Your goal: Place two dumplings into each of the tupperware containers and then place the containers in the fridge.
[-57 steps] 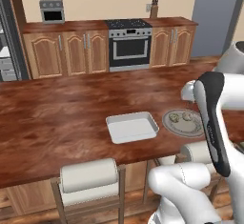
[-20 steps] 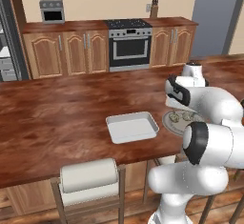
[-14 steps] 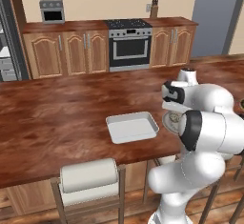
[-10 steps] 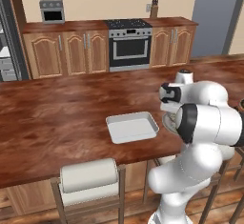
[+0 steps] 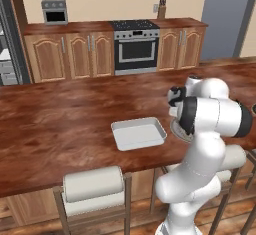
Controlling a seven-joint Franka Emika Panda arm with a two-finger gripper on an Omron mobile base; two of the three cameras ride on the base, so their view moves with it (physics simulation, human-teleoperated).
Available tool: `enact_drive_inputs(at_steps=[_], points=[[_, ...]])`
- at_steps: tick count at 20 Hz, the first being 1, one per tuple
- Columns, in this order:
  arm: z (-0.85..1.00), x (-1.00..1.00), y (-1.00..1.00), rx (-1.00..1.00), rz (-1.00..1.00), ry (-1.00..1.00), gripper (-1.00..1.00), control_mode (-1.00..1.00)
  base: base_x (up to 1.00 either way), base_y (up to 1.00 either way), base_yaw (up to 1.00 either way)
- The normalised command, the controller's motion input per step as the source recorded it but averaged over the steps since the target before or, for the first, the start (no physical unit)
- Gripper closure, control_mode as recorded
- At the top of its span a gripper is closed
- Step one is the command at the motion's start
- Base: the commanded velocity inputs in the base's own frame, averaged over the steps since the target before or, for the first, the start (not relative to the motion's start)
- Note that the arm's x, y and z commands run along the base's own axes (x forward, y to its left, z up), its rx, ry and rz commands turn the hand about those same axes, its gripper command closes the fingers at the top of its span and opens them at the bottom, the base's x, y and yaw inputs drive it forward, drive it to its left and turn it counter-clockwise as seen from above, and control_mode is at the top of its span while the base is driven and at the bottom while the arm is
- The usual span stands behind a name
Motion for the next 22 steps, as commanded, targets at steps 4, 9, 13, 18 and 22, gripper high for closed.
enact_drive_inputs(at_steps=[4,9,13,18,22], points=[[-0.29,0.56,0.00,0.00,0.00,0.00,-1.00,-1.00,0.00,0.00,0.00],[-0.33,0.46,-0.09,0.02,0.00,0.00,-1.00,-1.00,0.00,0.00,0.00],[-0.13,0.01,-0.05,0.00,0.00,0.00,-1.00,-1.00,0.00,0.00,0.00],[-0.09,-0.04,0.00,0.00,0.00,0.00,-1.00,-1.00,0.00,0.00,0.00],[-0.12,-0.13,0.02,0.00,0.00,0.00,-1.00,-1.00,0.00,0.00,0.00]])
